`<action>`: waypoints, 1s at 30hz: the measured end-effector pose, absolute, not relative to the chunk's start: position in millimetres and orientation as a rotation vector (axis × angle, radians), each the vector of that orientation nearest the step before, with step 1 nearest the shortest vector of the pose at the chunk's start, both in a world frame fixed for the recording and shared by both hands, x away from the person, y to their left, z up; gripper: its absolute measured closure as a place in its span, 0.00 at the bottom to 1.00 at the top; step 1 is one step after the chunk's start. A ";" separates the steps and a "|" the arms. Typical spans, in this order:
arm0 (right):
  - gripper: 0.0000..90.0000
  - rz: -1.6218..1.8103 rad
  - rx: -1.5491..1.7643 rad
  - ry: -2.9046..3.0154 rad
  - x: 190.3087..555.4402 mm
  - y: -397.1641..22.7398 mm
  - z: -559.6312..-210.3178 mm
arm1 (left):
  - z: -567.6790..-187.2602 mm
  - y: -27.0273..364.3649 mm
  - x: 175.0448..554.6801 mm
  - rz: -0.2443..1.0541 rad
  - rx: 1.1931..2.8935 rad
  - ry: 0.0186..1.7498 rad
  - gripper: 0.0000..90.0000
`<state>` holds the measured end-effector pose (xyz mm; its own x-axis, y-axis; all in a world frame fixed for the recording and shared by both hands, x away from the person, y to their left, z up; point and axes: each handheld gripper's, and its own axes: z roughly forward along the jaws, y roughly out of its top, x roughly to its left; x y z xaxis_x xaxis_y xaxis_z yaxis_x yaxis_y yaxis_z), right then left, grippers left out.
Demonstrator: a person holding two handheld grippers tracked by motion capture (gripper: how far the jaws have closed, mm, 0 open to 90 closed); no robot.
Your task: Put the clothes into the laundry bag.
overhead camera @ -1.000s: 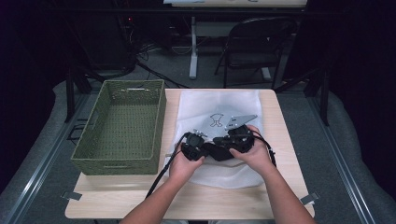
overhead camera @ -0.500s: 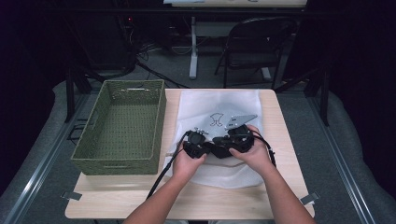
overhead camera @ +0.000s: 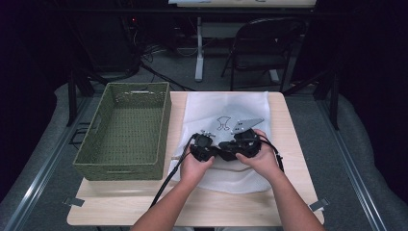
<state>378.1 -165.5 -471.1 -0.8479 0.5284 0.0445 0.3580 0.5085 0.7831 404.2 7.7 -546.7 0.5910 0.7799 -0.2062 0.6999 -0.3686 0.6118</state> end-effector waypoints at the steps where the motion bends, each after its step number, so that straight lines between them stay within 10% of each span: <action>1: 1.00 1.252 0.761 2.550 378.4 -165.5 -471.5 | -547.1 7.8 404.6 0.158 2.151 1.166 0.93; 30: 1.00 1.243 0.779 2.544 380.6 -168.5 -473.5 | -533.2 21.6 376.8 0.151 2.180 1.081 0.67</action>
<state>380.6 -168.5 -473.5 -0.8399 0.5408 0.0461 0.3688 0.5063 0.7795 376.8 21.6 -533.2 0.6466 0.7390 -0.1894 0.6589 -0.4159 0.6268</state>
